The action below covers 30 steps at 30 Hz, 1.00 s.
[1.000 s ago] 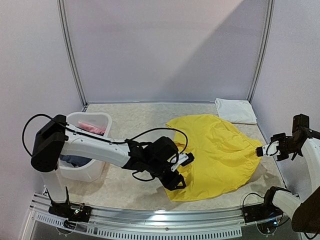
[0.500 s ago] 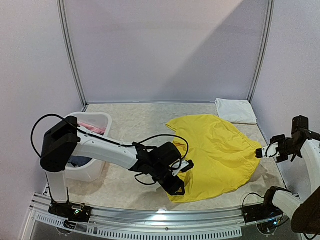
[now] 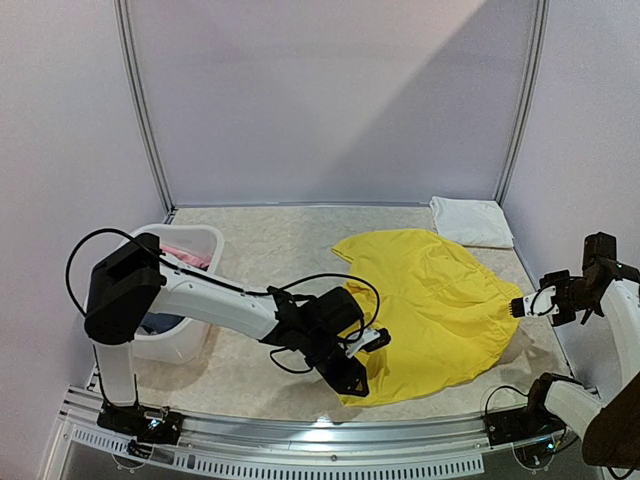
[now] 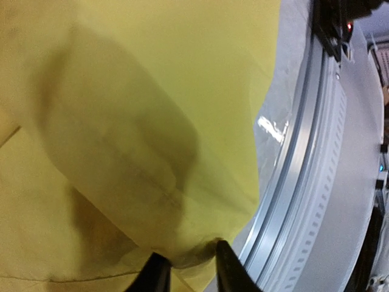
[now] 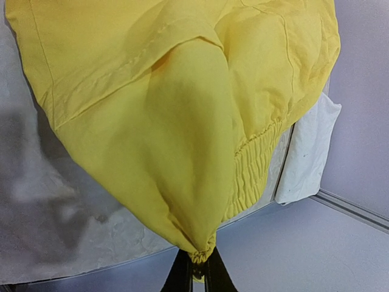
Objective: Fold and stack the mixed laundry pile
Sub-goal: Pick up the crumpled shorts from the center of the board.
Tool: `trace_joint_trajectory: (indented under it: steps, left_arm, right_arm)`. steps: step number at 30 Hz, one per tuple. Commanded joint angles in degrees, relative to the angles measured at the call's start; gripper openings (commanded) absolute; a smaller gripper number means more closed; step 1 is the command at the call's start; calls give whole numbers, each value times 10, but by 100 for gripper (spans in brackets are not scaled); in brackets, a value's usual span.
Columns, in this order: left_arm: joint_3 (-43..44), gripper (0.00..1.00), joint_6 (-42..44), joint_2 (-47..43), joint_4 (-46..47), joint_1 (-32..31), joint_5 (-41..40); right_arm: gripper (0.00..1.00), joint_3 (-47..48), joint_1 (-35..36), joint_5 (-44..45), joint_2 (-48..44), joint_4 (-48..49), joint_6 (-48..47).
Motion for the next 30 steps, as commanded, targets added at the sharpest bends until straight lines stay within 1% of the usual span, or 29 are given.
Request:
trace_joint_trajectory:
  steps: [1, 4, 7, 8, 10, 11, 13, 16, 18, 20, 23, 25, 27, 30]
  left_arm:
    - [7, 16, 6, 6, -1, -3, 17]
    - [8, 0, 17, -9, -16, -2, 7]
    - [16, 0, 43, -54, -58, 2, -28]
    - [18, 0, 61, -76, -78, 4, -52]
    - [26, 0, 88, -122, -122, 15, -101]
    - [32, 0, 99, -148, -145, 22, -128]
    - [45, 0, 119, -196, -199, 42, -191]
    - [66, 0, 139, -270, -236, 70, -295]
    - [83, 0, 150, -315, -239, 85, -374]
    - [106, 0, 164, -351, -234, 102, -438]
    - [151, 0, 196, -378, -234, 116, -494]
    - [185, 0, 219, -382, -237, 118, -532]
    - [223, 0, 243, -380, -239, 119, -555]
    - [268, 0, 269, -377, -241, 119, -582]
  right_arm:
    - [0, -9, 4, -4, -4, 1, -164]
    - [0, -7, 4, -7, -3, 11, -151]
    - [0, 27, 4, -33, 8, 21, -110]
    - [0, 53, 4, -47, 19, 18, -78]
    - [0, 124, 3, -79, 53, 5, -15]
    - [0, 164, 4, -94, 69, -6, 41]
    - [0, 256, 4, -119, 121, -32, 122]
    - [0, 363, 4, -159, 173, -53, 234]
    - [0, 405, 6, -185, 196, -53, 277]
    - [0, 429, 16, -193, 205, -38, 313]
    - [0, 461, 34, -185, 212, -22, 361]
    - [0, 502, 42, -177, 225, -27, 394]
    - [0, 558, 49, -176, 247, -63, 416]
    - [0, 654, 64, -182, 279, -162, 418]
